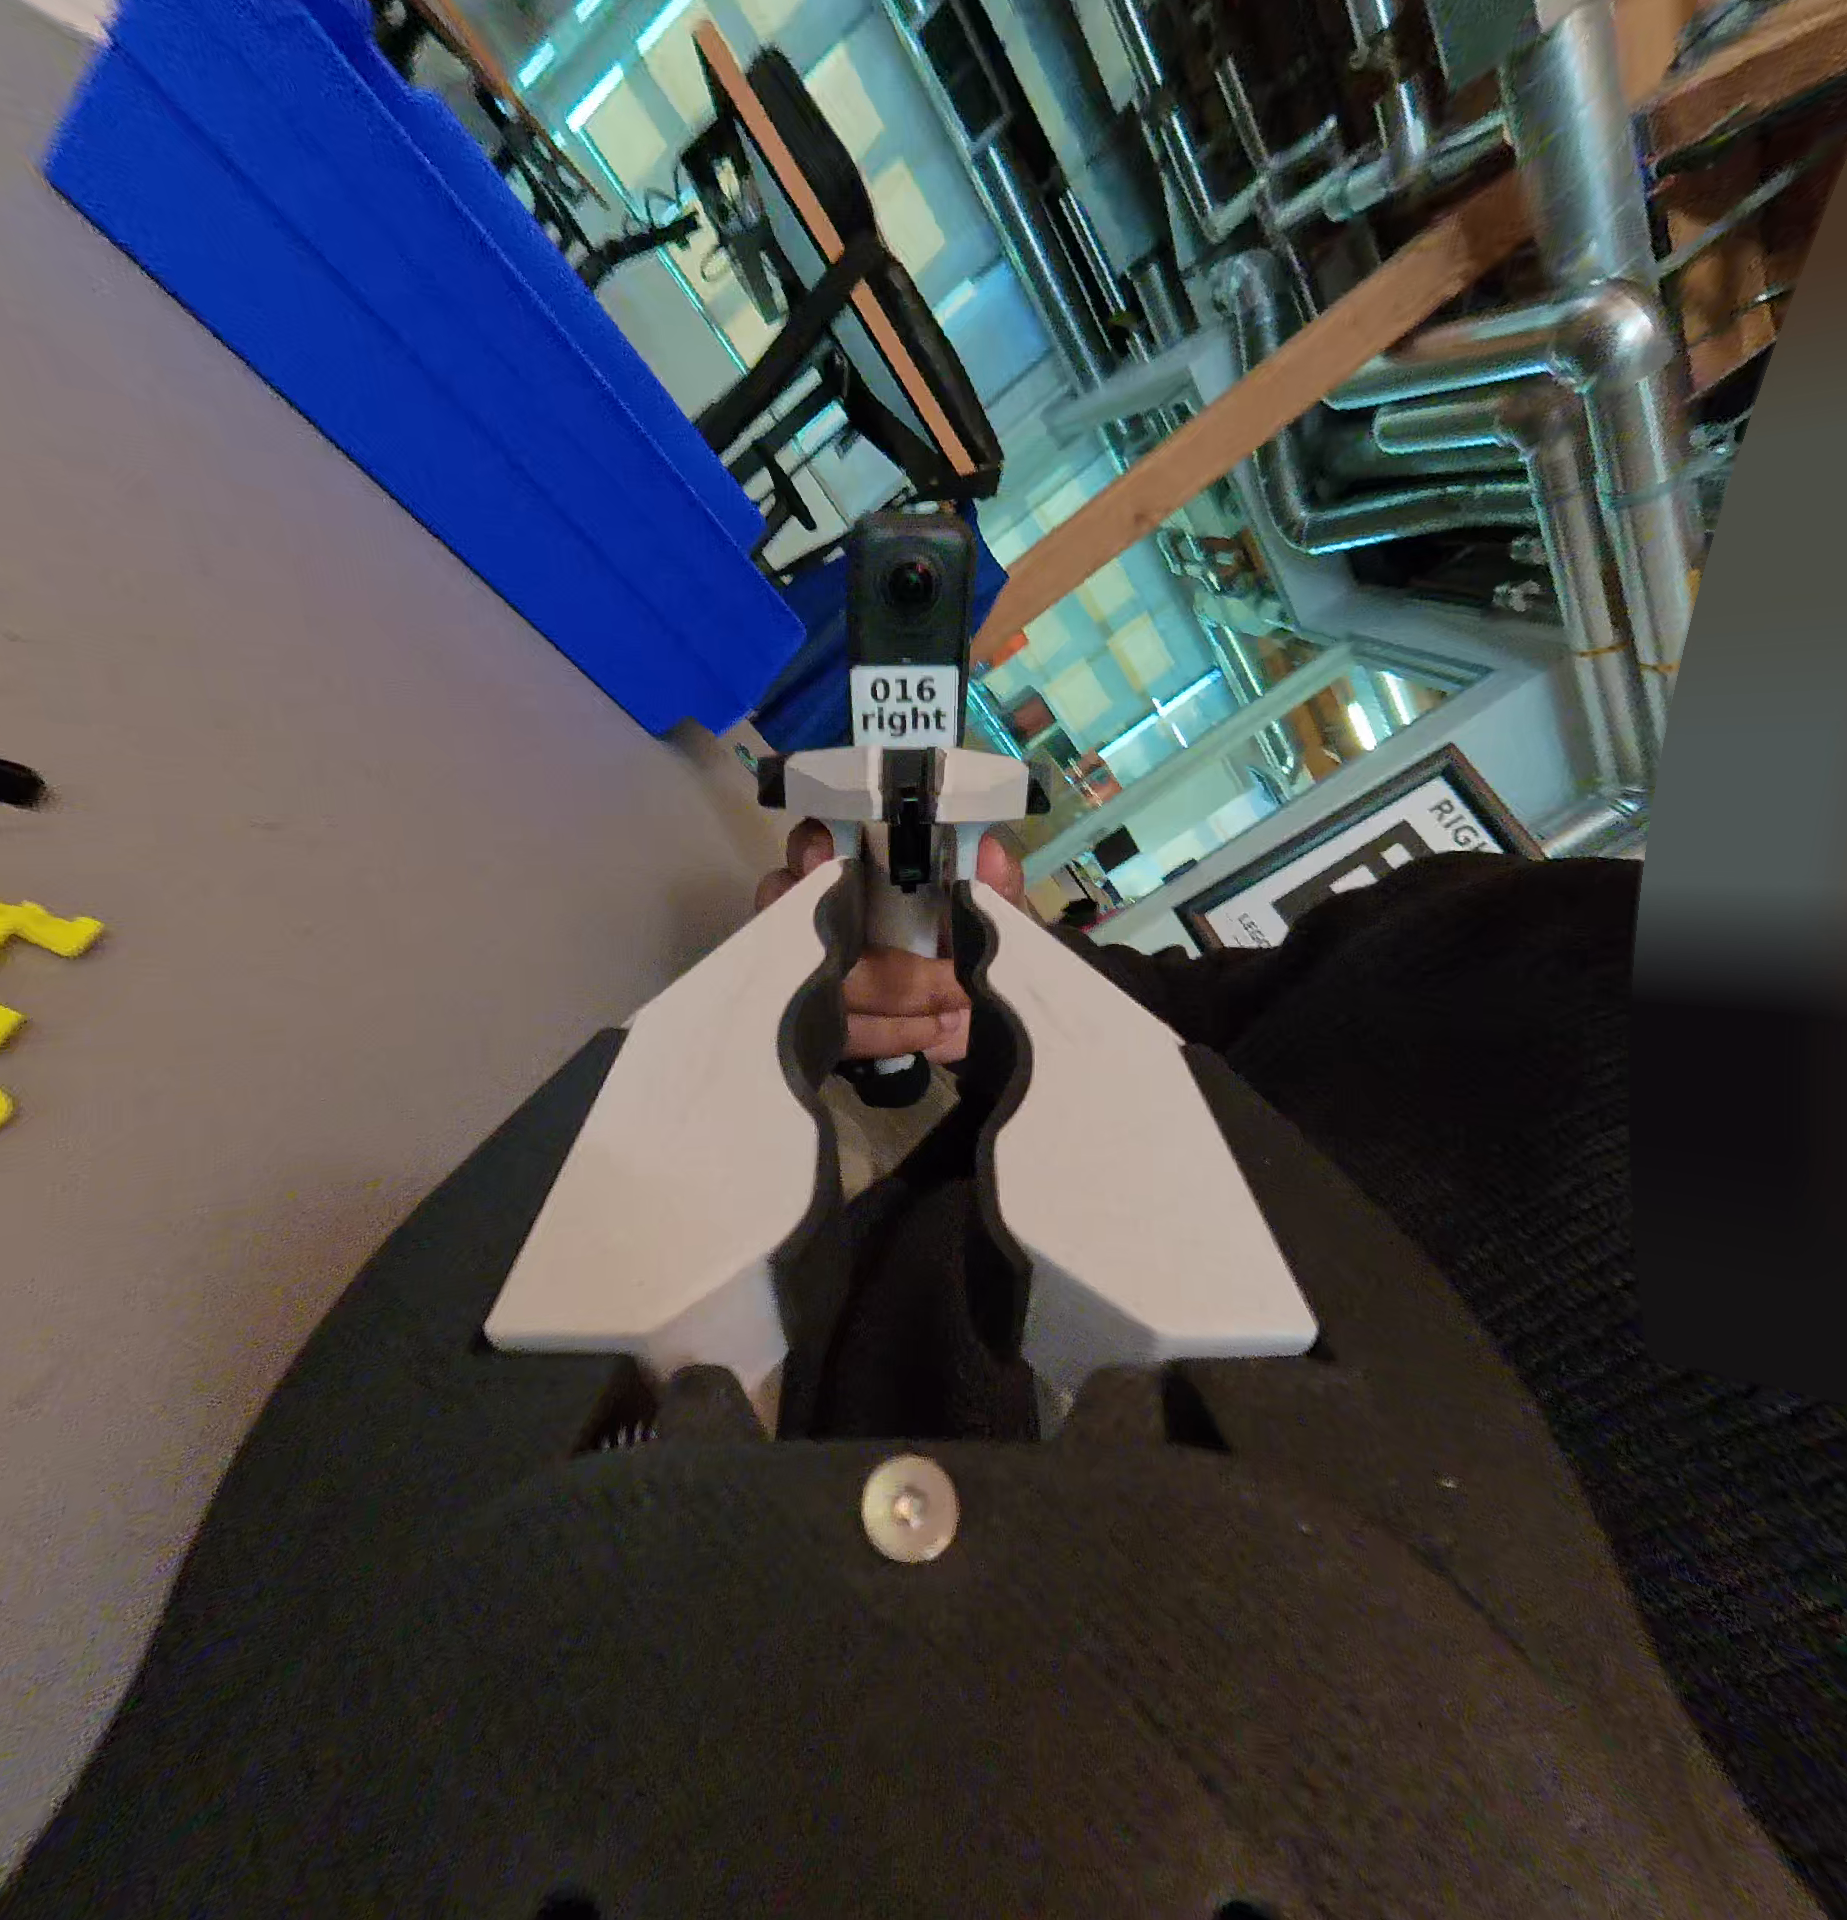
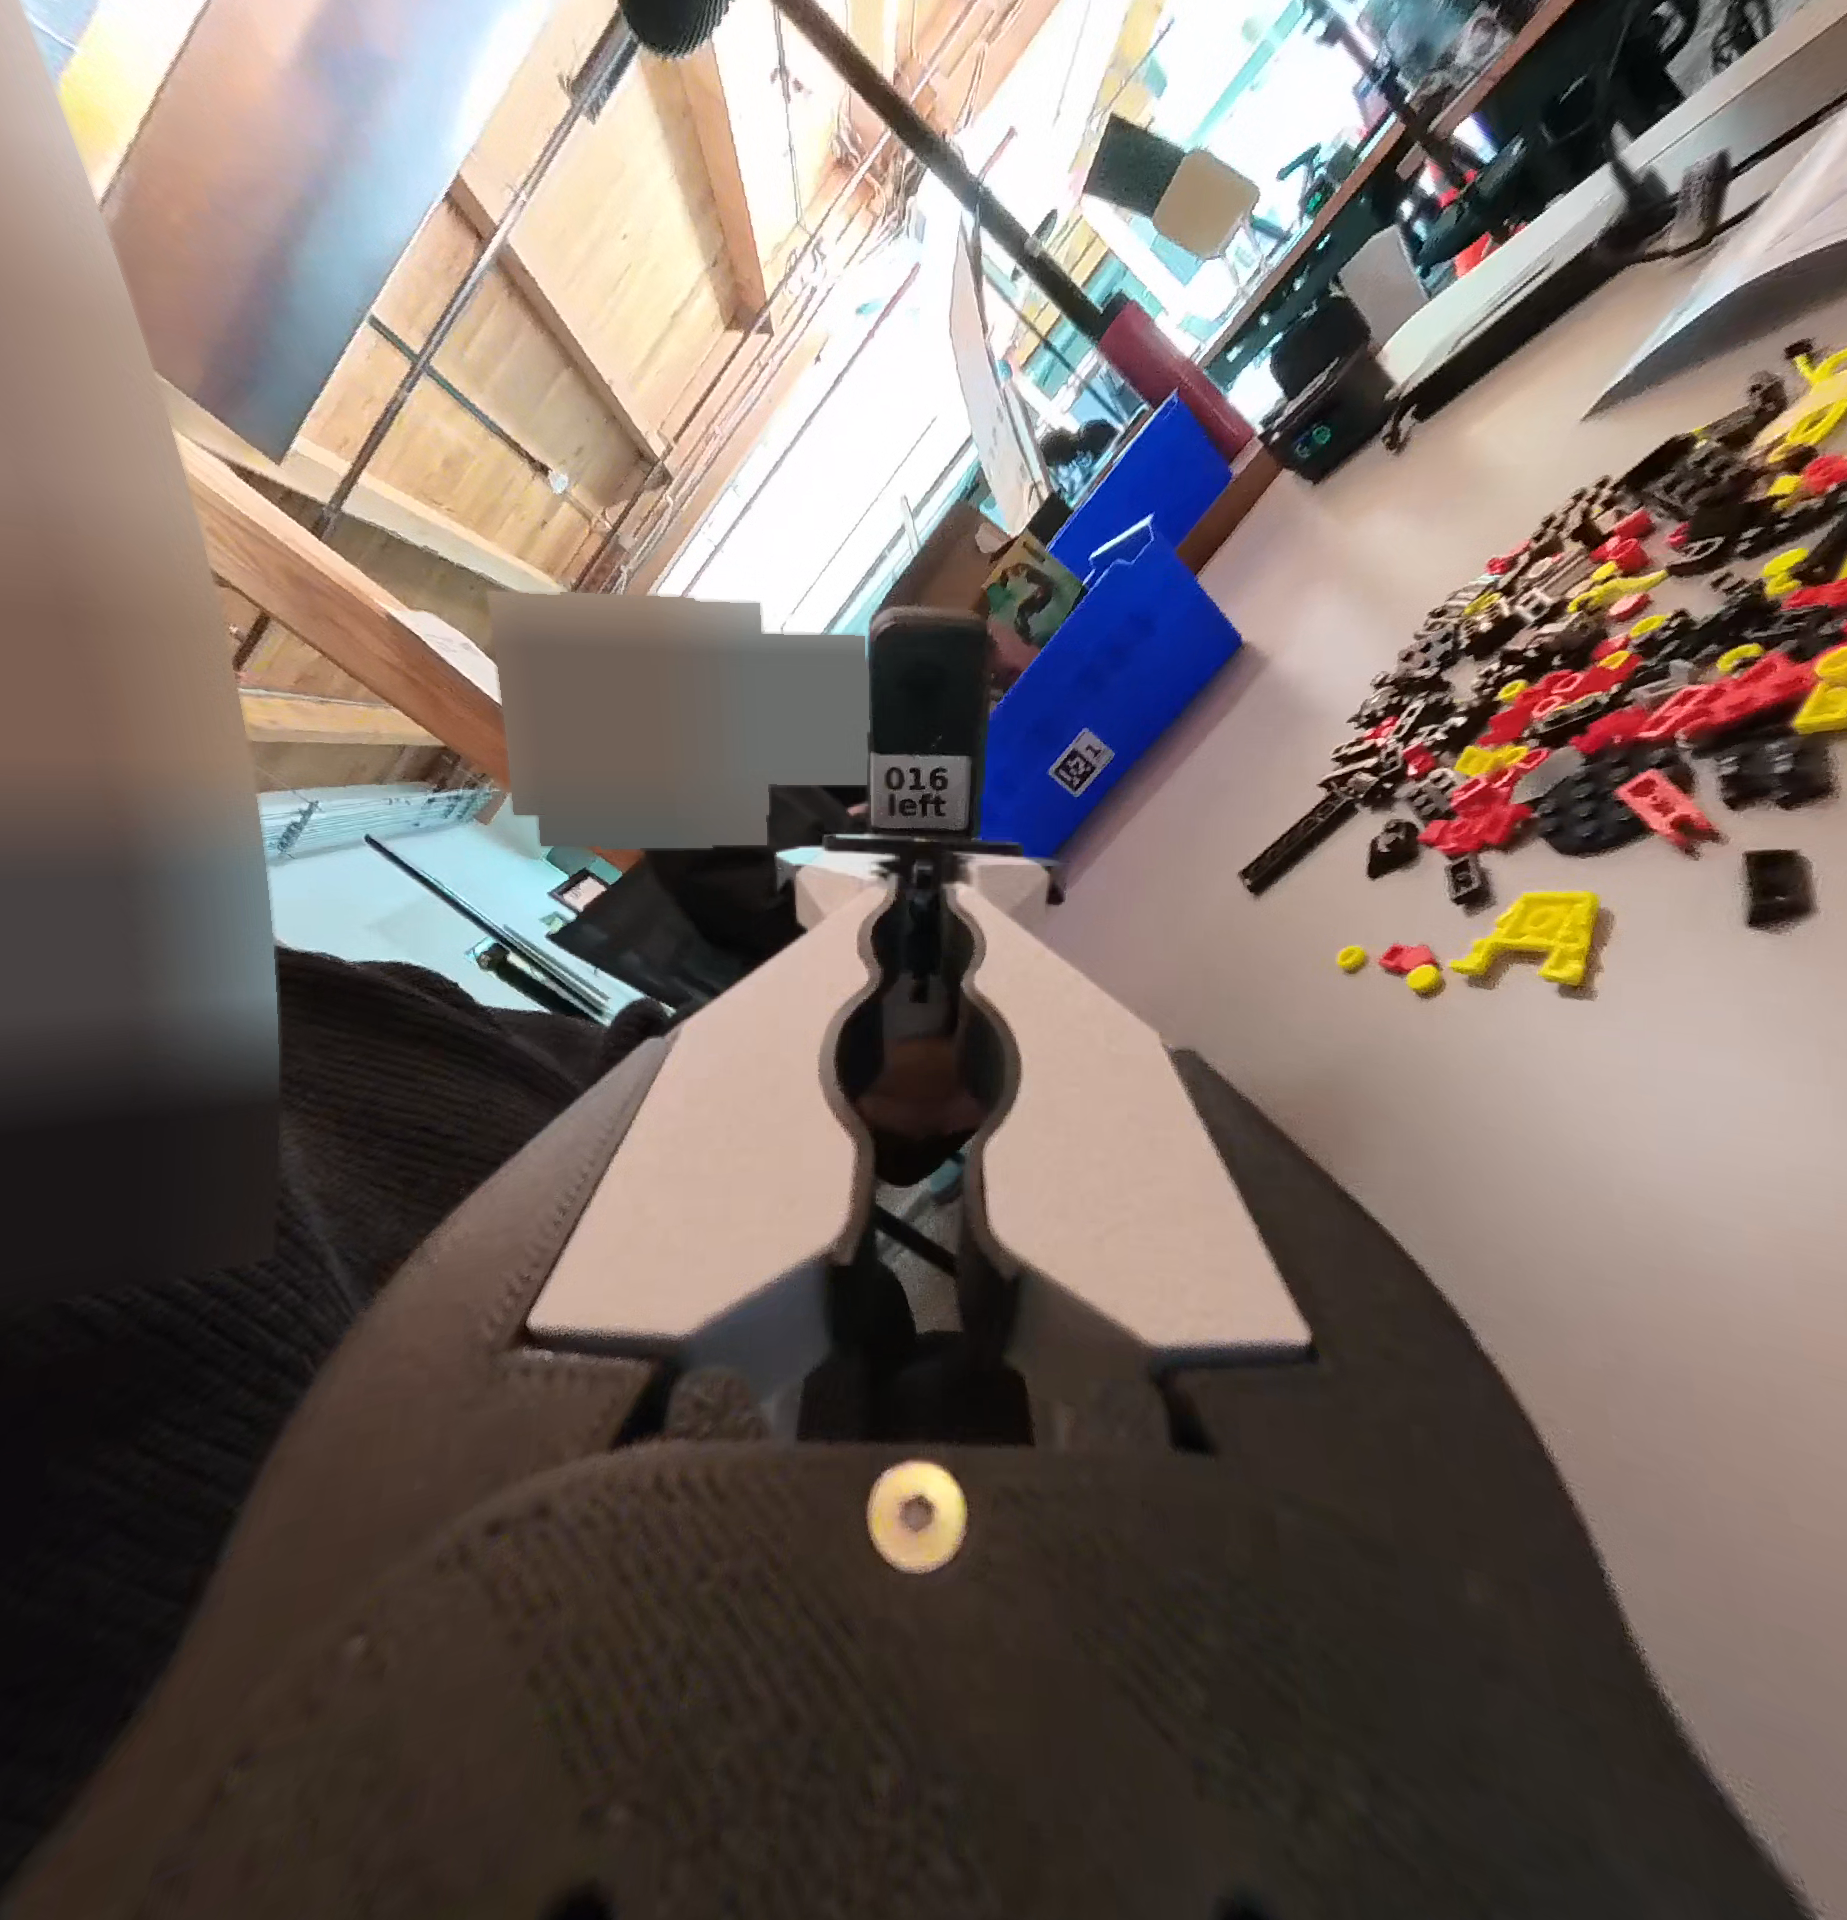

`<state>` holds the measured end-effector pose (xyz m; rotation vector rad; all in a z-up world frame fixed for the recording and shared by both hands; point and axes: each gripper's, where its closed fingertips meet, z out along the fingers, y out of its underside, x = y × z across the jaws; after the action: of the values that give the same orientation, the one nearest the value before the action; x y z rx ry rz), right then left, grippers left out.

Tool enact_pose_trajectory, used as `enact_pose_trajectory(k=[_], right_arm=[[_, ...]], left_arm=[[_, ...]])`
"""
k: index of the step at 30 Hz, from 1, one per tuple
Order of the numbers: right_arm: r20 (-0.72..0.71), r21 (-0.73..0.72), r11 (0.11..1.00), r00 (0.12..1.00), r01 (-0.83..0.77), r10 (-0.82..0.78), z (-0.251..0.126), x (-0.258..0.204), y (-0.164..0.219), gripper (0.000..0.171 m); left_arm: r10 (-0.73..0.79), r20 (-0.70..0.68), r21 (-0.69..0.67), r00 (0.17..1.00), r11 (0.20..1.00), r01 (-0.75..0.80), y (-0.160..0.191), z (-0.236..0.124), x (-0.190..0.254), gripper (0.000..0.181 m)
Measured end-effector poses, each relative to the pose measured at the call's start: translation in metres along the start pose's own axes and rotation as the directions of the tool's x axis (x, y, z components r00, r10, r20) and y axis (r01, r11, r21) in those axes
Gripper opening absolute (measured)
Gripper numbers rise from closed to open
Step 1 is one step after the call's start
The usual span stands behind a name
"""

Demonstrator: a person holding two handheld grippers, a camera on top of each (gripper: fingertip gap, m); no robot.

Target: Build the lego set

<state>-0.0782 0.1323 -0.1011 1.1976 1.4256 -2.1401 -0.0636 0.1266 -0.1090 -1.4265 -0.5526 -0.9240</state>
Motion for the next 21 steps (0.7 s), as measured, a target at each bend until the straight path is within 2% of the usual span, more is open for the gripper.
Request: enact_pose_trajectory(k=[7, 21], right_arm=[[-0.014, -0.055, 0.998, 0.999, 0.042, -0.043, 0.004, -0.001, 0.009, 0.004], [0.003, -0.082, 0.996, 0.999, 0.043, -0.043, 0.004, -0.001, 0.014, 0.005]], left_arm=[[-0.019, -0.007, -0.016, 1.0, 1.0, 0.019, 0.005, 0.002, 0.0, 0.003], [-0.021, -0.012, -0.019, 1.0, 1.0, 0.02, 0.006, 0.003, -0.001, 0.003]])
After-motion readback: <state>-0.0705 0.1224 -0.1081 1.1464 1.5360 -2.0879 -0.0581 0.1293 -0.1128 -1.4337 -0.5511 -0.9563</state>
